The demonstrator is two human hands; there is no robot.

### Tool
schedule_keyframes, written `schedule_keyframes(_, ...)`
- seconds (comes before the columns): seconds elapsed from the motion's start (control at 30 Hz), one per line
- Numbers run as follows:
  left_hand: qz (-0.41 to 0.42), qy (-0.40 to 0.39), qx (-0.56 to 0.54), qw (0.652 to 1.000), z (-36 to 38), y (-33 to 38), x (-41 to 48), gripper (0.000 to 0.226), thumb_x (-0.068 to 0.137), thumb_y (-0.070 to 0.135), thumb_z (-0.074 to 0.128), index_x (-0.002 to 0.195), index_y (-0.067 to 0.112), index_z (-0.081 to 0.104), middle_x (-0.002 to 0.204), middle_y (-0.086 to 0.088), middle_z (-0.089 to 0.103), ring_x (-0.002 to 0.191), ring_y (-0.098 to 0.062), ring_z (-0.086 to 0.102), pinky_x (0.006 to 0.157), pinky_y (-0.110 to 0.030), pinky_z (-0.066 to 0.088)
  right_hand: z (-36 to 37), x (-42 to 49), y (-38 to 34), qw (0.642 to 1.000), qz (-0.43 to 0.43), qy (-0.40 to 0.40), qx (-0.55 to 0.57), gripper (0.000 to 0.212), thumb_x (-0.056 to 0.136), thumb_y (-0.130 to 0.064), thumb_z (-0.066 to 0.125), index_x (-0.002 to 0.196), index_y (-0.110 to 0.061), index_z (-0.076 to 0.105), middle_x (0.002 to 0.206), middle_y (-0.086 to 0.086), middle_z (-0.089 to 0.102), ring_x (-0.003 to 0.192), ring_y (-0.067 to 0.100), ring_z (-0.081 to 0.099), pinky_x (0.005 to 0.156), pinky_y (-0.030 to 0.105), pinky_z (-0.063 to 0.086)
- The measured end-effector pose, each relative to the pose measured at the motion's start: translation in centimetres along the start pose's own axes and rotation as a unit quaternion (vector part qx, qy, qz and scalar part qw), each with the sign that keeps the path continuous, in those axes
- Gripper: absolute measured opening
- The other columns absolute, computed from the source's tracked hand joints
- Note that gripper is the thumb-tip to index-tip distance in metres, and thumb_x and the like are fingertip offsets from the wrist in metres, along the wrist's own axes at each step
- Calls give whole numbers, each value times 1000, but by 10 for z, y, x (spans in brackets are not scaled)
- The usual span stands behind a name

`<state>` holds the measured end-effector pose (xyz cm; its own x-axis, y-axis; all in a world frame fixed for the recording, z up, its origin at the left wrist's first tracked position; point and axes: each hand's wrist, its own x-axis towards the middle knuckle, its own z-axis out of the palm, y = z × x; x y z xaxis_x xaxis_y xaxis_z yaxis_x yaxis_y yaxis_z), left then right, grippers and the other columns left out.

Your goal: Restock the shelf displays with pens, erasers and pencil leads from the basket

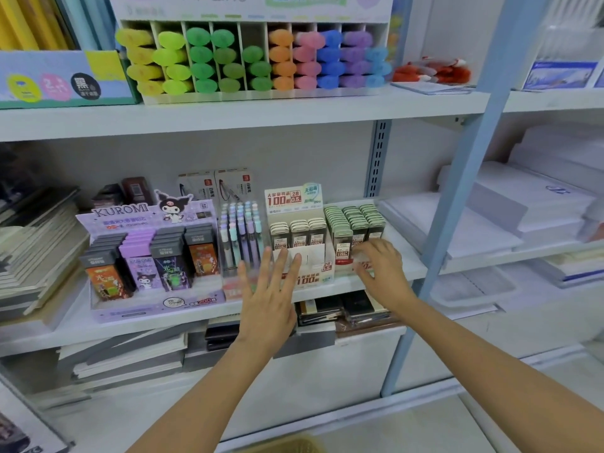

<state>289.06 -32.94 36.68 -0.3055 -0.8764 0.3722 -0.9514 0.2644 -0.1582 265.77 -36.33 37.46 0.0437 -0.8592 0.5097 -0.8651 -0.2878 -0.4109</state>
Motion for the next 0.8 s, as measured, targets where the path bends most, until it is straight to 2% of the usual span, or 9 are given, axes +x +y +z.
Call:
schedule_keyframes(0.07, -1, -1, 3, 1000, -1, 1, 1, 94, 89, 35, 56, 151, 20, -13, 162, -7, -8, 143, -35, -23, 108, -64, -21, -4, 0, 1, 999, -13, 0, 49, 17, 89, -3, 62, 104, -6, 67, 114, 10, 64, 122, 31, 47, 107, 34, 27)
schedule_keyframes(0.13, -2, 0, 2, 1000, -2, 3, 2, 95, 89, 35, 56, 150, 20, -15, 162, -7, -7, 143, -35, -23, 107, -64, -22, -8, -3, 3, 996, -23, -18, 80, 17, 91, -2, 60, 105, -3, 68, 117, 11, 64, 128, 29, 43, 115, 43, 24)
schedule_keyframes(0.23, -6, -3, -8, 1000, -5, 4, 2, 95, 86, 34, 61, 152, 20, -7, 163, -8, 3, 146, -36, -15, 109, -64, -19, -14, -4, 6, 994, -32, -29, 101, 17, 90, -1, 61, 104, -2, 70, 114, 11, 65, 120, 28, 49, 110, 47, 31)
schedule_keyframes(0.33, -9, -14, -10, 1000, -6, 4, 3, 95, 87, 36, 59, 151, 21, -9, 163, -8, 2, 145, -35, -17, 110, -65, -17, -19, -5, 6, 993, -33, -38, 102, 17, 90, -1, 61, 105, -4, 69, 112, 11, 64, 113, 27, 51, 107, 38, 35)
schedule_keyframes(0.43, -11, -21, -20, 1000, -7, 6, 4, 93, 90, 40, 53, 149, 20, -16, 163, -8, -3, 144, -34, -22, 110, -65, -17, -25, -2, 4, 994, -34, -59, 81, 26, 91, -7, 61, 117, -9, 65, 120, 7, 62, 117, 23, 49, 101, 26, 33)
schedule_keyframes(0.5, -4, -10, -44, 999, -11, 9, 7, 91, 91, 41, 53, 152, 17, -11, 163, -10, -1, 145, -34, -18, 112, -63, -15, -34, 1, 3, 995, -33, -12, 96, 28, 90, -7, 61, 117, -13, 64, 120, 2, 60, 117, 20, 48, 100, 28, 34)
schedule_keyframes(0.6, 13, 61, -120, 991, -21, 15, 17, 82, 90, 35, 57, 154, 9, 13, 161, -10, 14, 149, -32, 1, 119, -56, 0, -48, 12, 2, 985, -44, 105, 131, 26, 92, -8, 57, 118, -10, 61, 121, 4, 55, 119, 20, 48, 103, 37, 38)
schedule_keyframes(0.67, 26, 97, -172, 980, -29, 22, 29, 75, 93, 35, 54, 154, 10, 16, 161, -7, 15, 150, -27, 1, 121, -46, -5, -53, 22, 5, 974, 0, 128, 185, 34, 98, -15, 52, 131, -10, 52, 135, 7, 46, 129, 20, 43, 110, 39, 35)
schedule_keyframes(0.8, 18, 65, -225, 972, -33, 44, 58, 77, 99, 50, 33, 154, 18, -10, 160, 4, -20, 142, -13, -31, 110, -28, -29, -49, 39, 7, 944, 149, 11, 292, 57, 102, -43, 33, 153, -22, 19, 159, -5, 21, 144, 10, 20, 112, 23, 15)
